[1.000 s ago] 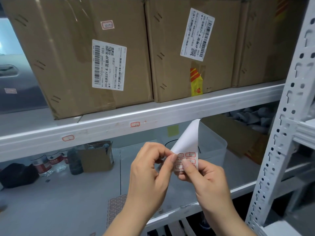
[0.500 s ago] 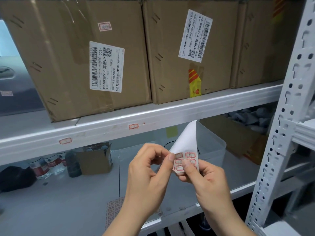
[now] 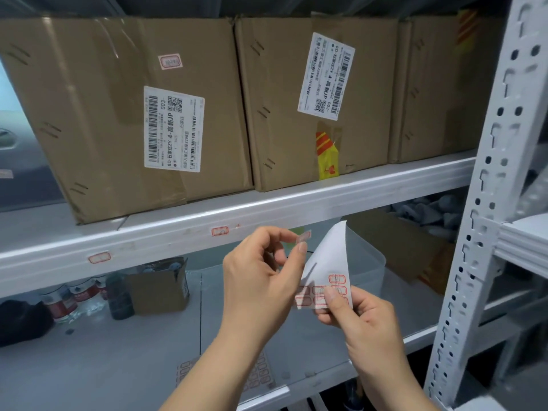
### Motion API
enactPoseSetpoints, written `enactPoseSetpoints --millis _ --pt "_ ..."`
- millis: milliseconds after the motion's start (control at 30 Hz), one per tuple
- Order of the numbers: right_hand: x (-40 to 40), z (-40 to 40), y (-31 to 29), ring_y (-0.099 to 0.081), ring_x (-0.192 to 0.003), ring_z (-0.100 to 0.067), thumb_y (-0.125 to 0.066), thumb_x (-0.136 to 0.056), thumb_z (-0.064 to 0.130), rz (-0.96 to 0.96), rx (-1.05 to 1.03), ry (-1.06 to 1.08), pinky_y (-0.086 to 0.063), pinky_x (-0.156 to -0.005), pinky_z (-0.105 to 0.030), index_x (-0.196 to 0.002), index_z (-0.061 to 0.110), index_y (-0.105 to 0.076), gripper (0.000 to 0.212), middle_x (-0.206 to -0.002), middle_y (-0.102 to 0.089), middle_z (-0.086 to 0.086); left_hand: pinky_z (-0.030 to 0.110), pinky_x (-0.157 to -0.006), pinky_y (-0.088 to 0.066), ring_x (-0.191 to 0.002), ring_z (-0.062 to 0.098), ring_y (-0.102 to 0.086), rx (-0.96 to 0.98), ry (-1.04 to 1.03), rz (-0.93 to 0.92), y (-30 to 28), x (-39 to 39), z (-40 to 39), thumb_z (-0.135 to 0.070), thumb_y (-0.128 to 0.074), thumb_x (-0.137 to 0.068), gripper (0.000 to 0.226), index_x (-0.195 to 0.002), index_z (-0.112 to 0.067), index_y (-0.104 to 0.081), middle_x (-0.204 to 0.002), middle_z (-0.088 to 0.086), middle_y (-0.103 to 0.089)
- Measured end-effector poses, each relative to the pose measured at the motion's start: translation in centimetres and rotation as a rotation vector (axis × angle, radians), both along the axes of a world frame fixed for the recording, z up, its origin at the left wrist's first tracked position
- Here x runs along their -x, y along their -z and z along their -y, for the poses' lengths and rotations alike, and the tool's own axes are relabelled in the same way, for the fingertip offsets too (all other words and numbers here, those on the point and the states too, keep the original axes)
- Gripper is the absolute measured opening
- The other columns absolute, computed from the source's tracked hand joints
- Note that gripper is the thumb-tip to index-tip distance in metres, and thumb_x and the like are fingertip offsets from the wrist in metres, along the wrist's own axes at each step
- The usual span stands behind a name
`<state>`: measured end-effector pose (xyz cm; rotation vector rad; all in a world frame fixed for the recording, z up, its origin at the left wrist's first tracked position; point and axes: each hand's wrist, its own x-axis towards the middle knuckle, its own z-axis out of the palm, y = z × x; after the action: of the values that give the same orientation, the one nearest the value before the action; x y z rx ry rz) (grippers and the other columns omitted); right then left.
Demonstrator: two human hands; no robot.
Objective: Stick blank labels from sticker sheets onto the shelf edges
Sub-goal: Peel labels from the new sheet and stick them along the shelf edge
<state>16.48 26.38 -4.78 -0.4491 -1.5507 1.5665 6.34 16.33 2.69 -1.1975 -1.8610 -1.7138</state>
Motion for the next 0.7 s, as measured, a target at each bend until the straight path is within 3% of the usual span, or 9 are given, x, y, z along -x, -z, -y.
enactPoseSetpoints --millis 167,333,567,700 --pt "-0.6 -1.4 0.0 -0.07 -0.063 -0.002 -0.068 -0.095 0.019 0.005 -0.02 0.013 -0.057 -0.063 -0.017 -0.082 0.031 -0.084 0.023 -0.07 -0.079 0.001 0.013 -0.053 -0.036 -0.049 0.005 -0.044 -0.007 -0.023 0.041 0.1 0.3 -2.4 -0.019 -0.08 -0.087 0.013 -0.083 -0.029 -0.072 -0.06 -0.014 -0.05" --pt "-0.8 -2.7 0.2 -0.072 -0.063 -0.005 -0.069 -0.093 0.021 0.016 -0.02 0.015 -0.061 -0.065 -0.021 -0.081 0.034 -0.083 0.023 -0.07 -0.08 0.001 0.019 -0.054 -0.038 -0.05 0.007 -0.046 -0.071 -0.118 -0.023 -0.3 0.6 -3.8 -0.023 -0.08 -0.087 0.011 -0.083 -0.028 -0.071 -0.059 -0.011 -0.05" --pt "-0.3 -3.9 0.5 -0.074 -0.065 -0.007 -0.069 -0.093 0.026 0.041 -0.044 -0.022 -0.063 -0.068 -0.025 -0.084 0.036 -0.083 0.019 -0.072 -0.08 0.002 0.015 -0.054 -0.038 -0.051 0.009 -0.051 -0.1 -0.256 -0.126 -0.3 0.7 -4.6 -0.029 -0.081 -0.087 0.011 -0.081 -0.027 -0.073 -0.056 -0.011 -0.051" --pt "-0.3 -4.2 0.3 -0.075 -0.067 -0.007 -0.066 -0.084 0.045 0.031 -0.058 -0.053 -0.062 -0.068 -0.023 -0.085 0.038 -0.082 0.017 -0.073 -0.08 0.005 0.023 -0.053 -0.044 -0.052 0.01 -0.053 -0.107 -0.314 -0.169 -0.2 0.8 -5.1 -0.034 -0.081 -0.088 0.013 -0.08 -0.026 -0.073 -0.056 -0.011 -0.053"
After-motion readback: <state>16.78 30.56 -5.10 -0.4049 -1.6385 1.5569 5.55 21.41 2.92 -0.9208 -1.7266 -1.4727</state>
